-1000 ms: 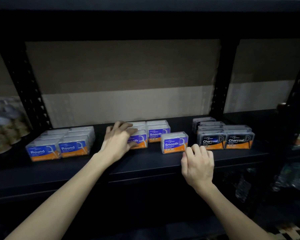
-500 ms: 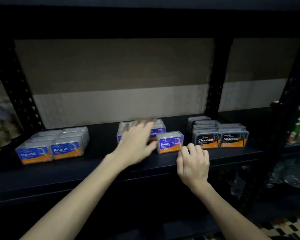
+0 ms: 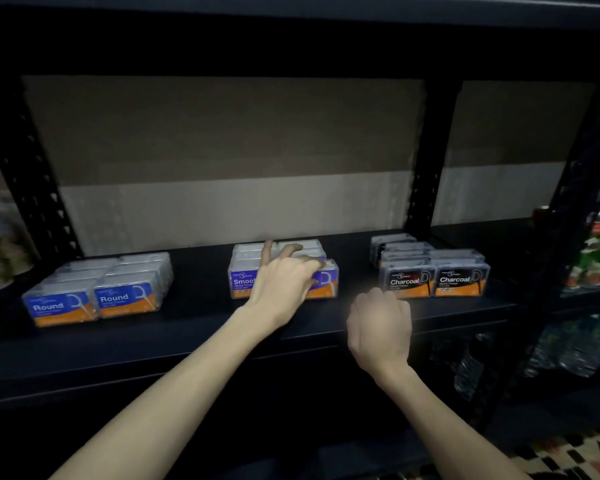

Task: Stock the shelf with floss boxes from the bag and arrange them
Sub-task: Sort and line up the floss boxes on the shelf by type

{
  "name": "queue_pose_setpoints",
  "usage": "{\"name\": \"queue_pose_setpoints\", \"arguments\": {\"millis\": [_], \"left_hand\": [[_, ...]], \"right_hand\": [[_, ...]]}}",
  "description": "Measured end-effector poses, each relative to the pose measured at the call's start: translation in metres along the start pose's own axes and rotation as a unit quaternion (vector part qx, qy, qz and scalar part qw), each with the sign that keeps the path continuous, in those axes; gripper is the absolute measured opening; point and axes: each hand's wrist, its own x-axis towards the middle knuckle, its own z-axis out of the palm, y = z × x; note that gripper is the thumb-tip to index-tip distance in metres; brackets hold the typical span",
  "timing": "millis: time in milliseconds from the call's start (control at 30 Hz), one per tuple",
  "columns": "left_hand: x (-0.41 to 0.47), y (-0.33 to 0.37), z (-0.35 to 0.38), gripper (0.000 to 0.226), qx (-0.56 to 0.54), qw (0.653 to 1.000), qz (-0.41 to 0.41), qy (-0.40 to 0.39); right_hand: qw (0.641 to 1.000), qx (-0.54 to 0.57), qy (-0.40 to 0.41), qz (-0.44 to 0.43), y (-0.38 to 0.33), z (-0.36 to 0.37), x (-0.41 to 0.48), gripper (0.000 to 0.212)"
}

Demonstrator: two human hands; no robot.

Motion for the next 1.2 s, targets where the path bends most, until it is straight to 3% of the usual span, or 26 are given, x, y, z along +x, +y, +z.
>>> {"name": "queue_pose_setpoints", "arguments": {"millis": [333,467,533,600,667,700,867,1033,1200], "left_hand": [[-0.001,-0.008,0.008,0.048,-0.002,0.998,-0.061,0.005],[-0.012,-0.025,0.0,0.06,-0.137,0.966,-0.166,0.143],[-0.008,-0.044,-0.003,0.061,-0.268,0.895,-0.298,0.198],[0.0,-0.077,0.0,0.069,-0.454,0.743,-0.454,0.189],[0.006,-0.101,0.007,0.085,-0.626,0.576,-0.501,0.158],[0.006,-0.106,0.009,0.089,-0.668,0.545,-0.488,0.139],[0.004,-0.102,0.017,0.111,-0.759,0.487,-0.433,0.021],[0.008,-0.101,0.021,0.106,-0.748,0.513,-0.422,-0.004],[0.007,-0.101,0.021,0.105,-0.745,0.514,-0.425,-0.008]], "right_hand": [[1.0,0.003,-0.008,0.002,0.0,0.0,0.0,0.026],[1.0,0.004,0.001,0.003,0.0,0.002,0.0,0.026],[1.0,0.002,0.004,0.004,0.0,0.003,0.0,0.026],[1.0,0.001,0.008,0.002,0.0,0.003,-0.001,0.026],[1.0,0.002,0.01,0.001,0.0,0.002,-0.001,0.026],[1.0,0.001,0.01,0.001,0.0,0.001,0.0,0.026],[1.0,0.003,0.015,0.001,0.0,0.002,0.0,0.026],[1.0,0.0,0.02,-0.001,0.0,0.003,-0.001,0.025],[1.0,0.0,0.015,0.002,0.0,0.005,-0.001,0.025]]}}
